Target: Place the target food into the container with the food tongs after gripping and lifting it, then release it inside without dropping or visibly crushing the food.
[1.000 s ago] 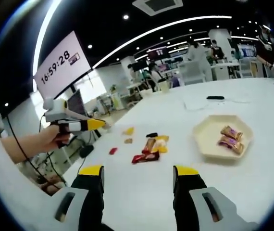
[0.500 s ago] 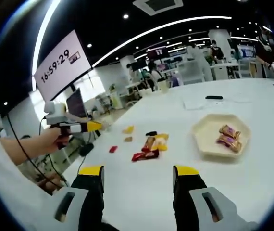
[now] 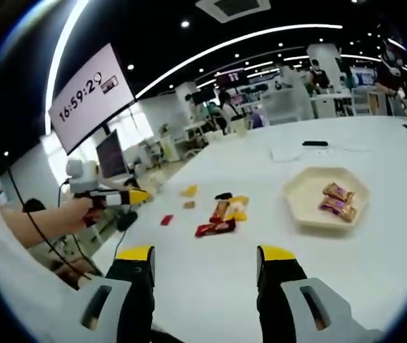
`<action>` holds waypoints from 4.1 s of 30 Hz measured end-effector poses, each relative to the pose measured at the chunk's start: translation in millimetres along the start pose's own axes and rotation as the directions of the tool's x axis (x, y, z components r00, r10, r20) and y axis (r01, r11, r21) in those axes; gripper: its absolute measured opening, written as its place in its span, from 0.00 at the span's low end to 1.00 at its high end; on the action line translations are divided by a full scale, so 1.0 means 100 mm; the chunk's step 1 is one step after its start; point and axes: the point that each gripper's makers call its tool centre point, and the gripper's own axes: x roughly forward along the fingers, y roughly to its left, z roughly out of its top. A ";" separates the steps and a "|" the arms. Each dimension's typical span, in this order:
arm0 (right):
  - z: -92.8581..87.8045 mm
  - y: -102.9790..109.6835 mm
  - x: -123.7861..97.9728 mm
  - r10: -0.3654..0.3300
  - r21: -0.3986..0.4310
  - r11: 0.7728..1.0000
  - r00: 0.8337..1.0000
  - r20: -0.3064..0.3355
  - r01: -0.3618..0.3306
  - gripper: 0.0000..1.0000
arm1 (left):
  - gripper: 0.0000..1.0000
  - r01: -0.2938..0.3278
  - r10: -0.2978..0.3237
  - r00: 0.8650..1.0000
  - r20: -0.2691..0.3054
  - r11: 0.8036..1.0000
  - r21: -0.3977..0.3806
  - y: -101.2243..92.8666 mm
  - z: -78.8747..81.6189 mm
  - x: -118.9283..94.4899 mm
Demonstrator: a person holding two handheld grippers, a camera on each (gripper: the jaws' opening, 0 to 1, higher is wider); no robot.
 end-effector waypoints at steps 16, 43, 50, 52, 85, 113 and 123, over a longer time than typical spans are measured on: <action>0.00 -0.07 -0.05 -0.051 0.030 0.998 0.999 0.018 0.050 0.57 | 0.27 -0.078 0.077 0.996 -0.046 0.997 -0.018 0.27 -0.19 0.09; -0.11 -0.19 0.00 -0.074 0.055 0.996 0.997 -0.030 0.076 0.56 | 0.27 -0.110 0.102 0.987 -0.126 0.992 -0.061 0.45 -0.48 0.36; -0.07 -0.28 0.02 -0.098 0.072 0.992 0.995 -0.019 0.099 0.56 | 0.27 -0.105 0.095 0.984 -0.151 0.993 -0.056 0.46 -0.54 0.46; -0.06 -0.28 0.04 -0.098 0.069 0.993 0.995 -0.019 0.099 0.56 | 0.27 -0.106 0.096 0.983 -0.156 0.993 -0.055 0.48 -0.56 0.48; -0.07 -0.31 0.18 -0.084 0.082 0.993 0.995 -0.052 0.088 0.54 | 0.27 -0.095 0.094 0.976 -0.194 0.995 0.007 0.56 -0.73 0.58; -0.09 -0.30 0.10 -0.076 0.100 0.992 0.996 -0.034 0.080 0.52 | 0.19 -0.093 0.119 0.976 -0.182 0.985 0.142 0.56 -0.75 0.57; -0.11 -0.29 0.09 -0.087 0.093 0.992 0.995 -0.037 0.091 0.51 | 0.15 -0.078 0.113 0.974 -0.198 0.981 0.176 0.60 -0.75 0.58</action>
